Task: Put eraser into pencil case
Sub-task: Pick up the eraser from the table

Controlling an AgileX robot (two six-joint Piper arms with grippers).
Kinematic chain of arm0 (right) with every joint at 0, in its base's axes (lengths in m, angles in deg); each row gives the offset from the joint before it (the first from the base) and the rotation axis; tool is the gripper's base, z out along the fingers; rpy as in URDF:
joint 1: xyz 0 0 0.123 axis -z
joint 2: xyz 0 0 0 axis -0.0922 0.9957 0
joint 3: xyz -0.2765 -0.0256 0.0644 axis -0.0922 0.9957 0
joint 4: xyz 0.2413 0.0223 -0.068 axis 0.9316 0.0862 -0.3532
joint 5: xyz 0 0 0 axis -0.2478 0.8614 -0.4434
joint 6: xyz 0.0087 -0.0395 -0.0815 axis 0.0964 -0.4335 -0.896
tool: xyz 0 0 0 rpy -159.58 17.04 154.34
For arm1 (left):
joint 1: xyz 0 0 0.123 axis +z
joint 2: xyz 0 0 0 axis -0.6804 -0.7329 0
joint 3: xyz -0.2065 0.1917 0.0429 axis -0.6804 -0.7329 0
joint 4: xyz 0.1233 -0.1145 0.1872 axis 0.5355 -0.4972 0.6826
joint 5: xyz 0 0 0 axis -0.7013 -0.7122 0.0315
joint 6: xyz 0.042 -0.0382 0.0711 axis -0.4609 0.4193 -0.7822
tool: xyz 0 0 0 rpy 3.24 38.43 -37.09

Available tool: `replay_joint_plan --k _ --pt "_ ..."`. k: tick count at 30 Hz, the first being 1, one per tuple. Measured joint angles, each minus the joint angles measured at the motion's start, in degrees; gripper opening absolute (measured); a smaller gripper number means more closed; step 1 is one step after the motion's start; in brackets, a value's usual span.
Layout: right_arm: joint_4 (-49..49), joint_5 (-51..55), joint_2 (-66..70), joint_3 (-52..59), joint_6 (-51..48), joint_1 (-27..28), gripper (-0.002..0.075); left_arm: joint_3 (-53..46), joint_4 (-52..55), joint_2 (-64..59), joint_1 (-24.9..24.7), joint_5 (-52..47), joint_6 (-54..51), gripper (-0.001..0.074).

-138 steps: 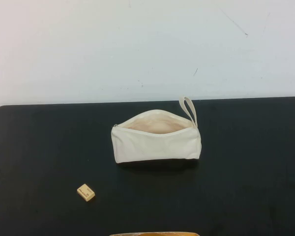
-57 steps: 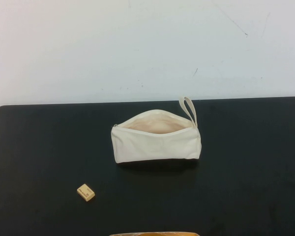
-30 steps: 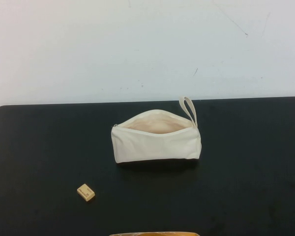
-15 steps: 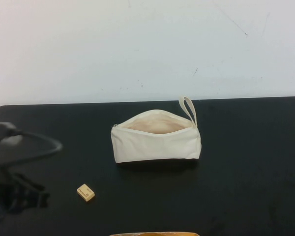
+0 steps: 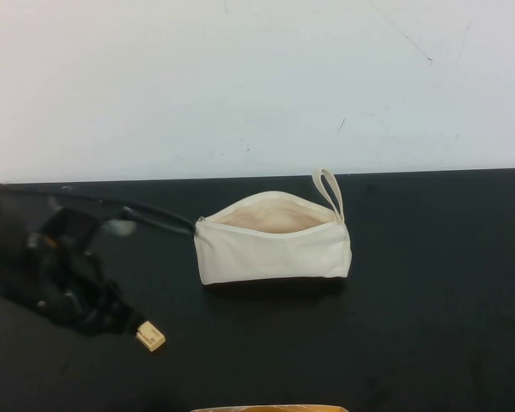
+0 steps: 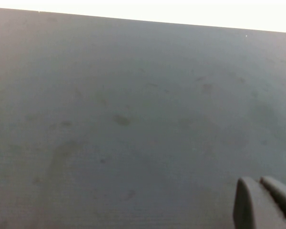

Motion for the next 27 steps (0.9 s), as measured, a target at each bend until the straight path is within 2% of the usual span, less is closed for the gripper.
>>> replay_joint_plan --k 6,9,14,16,20,27 --pt "0.00 0.00 0.00 0.00 0.00 0.00 -0.0001 0.22 8.70 -3.77 -7.07 7.07 2.84 0.0088" --pt "0.00 0.00 0.00 0.00 0.00 0.00 -0.0001 0.58 13.30 -6.25 -8.97 7.78 7.77 0.0162" --pt "0.00 0.00 0.00 0.00 0.00 0.00 -0.0001 1.72 18.91 -10.37 -9.72 8.58 11.51 0.0411" --pt "0.00 0.00 0.00 0.00 0.00 0.00 -0.0001 1.94 19.75 -11.66 -9.72 9.67 11.53 0.0473" --pt "0.00 0.00 0.00 0.00 0.00 0.00 -0.0001 2.08 20.14 -14.11 -9.72 12.78 11.63 0.0507" --pt "0.00 0.00 0.00 0.00 0.00 0.00 -0.0001 2.31 20.14 -17.85 -9.72 17.85 12.40 0.0507"
